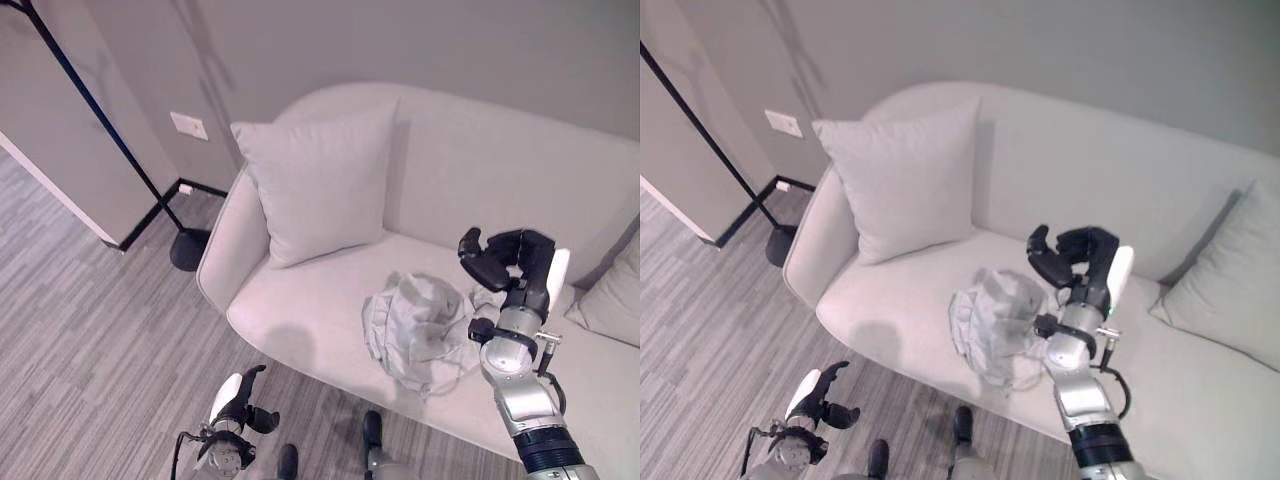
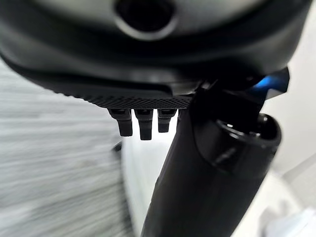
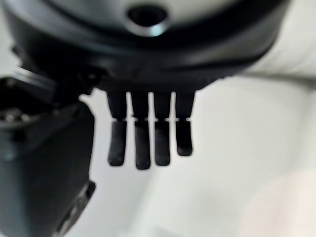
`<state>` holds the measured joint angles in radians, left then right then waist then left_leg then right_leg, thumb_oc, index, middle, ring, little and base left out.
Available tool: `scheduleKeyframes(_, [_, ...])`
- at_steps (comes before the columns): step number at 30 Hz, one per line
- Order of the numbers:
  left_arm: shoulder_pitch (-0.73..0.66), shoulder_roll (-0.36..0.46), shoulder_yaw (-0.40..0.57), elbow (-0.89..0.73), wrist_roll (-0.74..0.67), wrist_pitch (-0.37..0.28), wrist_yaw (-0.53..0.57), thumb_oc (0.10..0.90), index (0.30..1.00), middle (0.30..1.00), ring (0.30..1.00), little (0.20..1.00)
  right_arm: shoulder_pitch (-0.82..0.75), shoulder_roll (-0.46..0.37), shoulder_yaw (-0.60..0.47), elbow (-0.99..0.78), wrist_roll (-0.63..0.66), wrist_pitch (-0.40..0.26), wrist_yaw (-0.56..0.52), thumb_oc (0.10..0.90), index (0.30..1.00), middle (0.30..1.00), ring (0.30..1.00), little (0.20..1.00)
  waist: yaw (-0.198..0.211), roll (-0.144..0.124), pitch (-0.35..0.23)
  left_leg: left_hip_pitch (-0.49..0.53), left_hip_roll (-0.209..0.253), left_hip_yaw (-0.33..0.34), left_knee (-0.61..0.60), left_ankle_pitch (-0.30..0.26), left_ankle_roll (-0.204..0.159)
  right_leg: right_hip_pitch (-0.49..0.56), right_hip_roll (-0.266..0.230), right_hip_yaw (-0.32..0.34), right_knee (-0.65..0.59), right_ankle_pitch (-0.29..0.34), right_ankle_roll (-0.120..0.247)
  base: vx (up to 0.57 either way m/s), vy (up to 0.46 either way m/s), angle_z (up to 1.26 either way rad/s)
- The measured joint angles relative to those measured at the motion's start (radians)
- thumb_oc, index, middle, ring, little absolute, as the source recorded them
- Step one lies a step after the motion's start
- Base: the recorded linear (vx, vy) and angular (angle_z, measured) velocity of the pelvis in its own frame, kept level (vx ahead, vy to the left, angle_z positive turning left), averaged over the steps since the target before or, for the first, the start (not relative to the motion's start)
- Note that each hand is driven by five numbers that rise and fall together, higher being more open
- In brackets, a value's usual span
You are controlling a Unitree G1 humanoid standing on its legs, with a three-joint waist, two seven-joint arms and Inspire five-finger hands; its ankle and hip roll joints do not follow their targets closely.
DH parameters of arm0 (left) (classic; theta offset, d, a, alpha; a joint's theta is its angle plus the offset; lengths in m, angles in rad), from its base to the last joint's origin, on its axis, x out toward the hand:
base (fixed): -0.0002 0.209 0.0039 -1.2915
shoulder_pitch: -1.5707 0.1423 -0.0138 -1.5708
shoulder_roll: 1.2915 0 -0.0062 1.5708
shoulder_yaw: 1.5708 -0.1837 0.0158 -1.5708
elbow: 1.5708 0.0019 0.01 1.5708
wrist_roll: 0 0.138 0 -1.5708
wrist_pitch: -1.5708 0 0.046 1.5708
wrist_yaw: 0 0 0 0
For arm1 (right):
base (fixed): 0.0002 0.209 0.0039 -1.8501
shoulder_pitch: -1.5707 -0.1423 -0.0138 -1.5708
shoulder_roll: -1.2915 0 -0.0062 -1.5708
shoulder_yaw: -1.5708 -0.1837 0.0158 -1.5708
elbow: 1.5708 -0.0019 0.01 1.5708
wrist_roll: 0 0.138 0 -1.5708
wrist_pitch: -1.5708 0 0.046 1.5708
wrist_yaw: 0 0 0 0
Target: Hang the clothes on the sofa on the clothes rack.
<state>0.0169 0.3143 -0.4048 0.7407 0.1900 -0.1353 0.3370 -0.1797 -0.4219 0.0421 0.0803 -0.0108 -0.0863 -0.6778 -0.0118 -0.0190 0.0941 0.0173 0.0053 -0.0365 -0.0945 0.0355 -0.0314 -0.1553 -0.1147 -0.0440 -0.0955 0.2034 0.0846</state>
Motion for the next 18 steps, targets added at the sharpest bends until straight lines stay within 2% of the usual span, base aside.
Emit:
scheduleKeyframes(5, [0.003,0.009,0.025,-0.008,-0.002,0.0,-0.013,0.8,0.9,0.9,0.9,0.9,-0.003,-0.001,0.041,0.043,-0.044,0.006,0.041,0.4,0.3,0.3,0.3,0.3,0.0,-0.017,-0.051,0.019,0.0,0.021,0.0,-0.007,0.002,0.008,0.003,0.02,0.0,-0.002,0.001,0.02,-0.005,-0.11])
scheduleKeyframes(6, [0.012,0.009,0.021,-0.008,-0.002,0.0,-0.021,0.8,0.9,0.9,0.9,0.9,0.017,-0.001,0.053,0.101,-0.063,0.009,0.052,0.574,0.561,0.561,0.561,0.561,-0.001,-0.017,-0.054,0.015,0.0,0.02,0.003,-0.008,0.002,0.01,0.004,0.021,0.0,-0.002,0.001,0.03,-0.011,-0.09])
scheduleKeyframes(7, [0.027,0.008,0.015,-0.005,-0.002,-0.001,-0.024,0.8,0.9,0.9,0.9,0.9,0.051,-0.008,0.073,0.192,-0.08,0.027,0.073,0.8,0.9,0.9,0.9,0.9,0.0,-0.018,-0.06,0.017,0.002,0.02,-0.001,-0.012,0.008,0.012,0.004,0.019,0.0,-0.003,0.0,0.05,-0.022,0.01])
scheduleKeyframes(10, [0.079,0.012,0.013,-0.001,0.002,-0.016,-0.031,0.8,0.9,0.9,0.9,0.9,0.105,-0.045,0.12,0.404,-0.176,0.078,0.118,0.8,0.9,0.9,0.9,0.9,0.012,-0.009,-0.058,0.012,0.004,0.011,-0.001,-0.015,0.01,0.013,0.003,0.015,-0.001,-0.004,0.001,-0.01,-0.024,0.06])
scheduleKeyframes(11, [0.082,0.013,0.01,0.029,0.013,-0.022,-0.045,0.8,0.9,0.9,0.9,0.9,0.1,-0.065,0.154,0.551,-0.221,0.119,0.134,0.8,0.9,0.9,0.9,0.9,0.017,-0.002,-0.058,0.008,0.004,-0.002,0.001,-0.016,0.01,0.013,0.005,0.005,-0.007,-0.007,0.0,-0.06,-0.014,0.19])
scheduleKeyframes(13, [0.084,0.015,0.0,0.058,0.016,-0.023,-0.048,0.8,0.9,0.9,0.9,0.9,0.09,-0.069,0.166,0.637,-0.221,0.161,0.142,0.8,0.9,0.9,0.9,0.9,0.025,0.014,-0.047,-0.01,0.004,-0.011,0.0,-0.009,0.001,0.001,0.002,-0.007,-0.007,-0.008,0.001,-0.08,-0.023,0.19])
scheduleKeyframes(17, [0.088,0.017,-0.011,0.099,0.016,-0.022,-0.047,0.8,0.9,0.9,0.9,0.9,0.024,-0.072,0.199,0.687,-0.226,0.169,0.151,0.8,0.9,0.9,0.9,0.9,0.024,0.055,0.0,-0.028,0.008,-0.028,0.004,-0.001,-0.008,-0.016,0.005,-0.025,-0.007,-0.005,0.0,-0.07,-0.023,0.11])
scheduleKeyframes(18, [0.087,0.019,-0.032,0.109,0.016,-0.03,-0.037,0.8,0.9,0.9,0.9,0.9,-0.028,-0.068,0.239,0.741,-0.228,0.158,0.131,0.8,0.9,0.9,0.9,0.9,0.04,0.063,0.012,-0.047,0.014,-0.033,0.004,0.006,-0.015,-0.024,0.004,-0.035,-0.007,-0.004,-0.001,-0.06,-0.043,0.13])
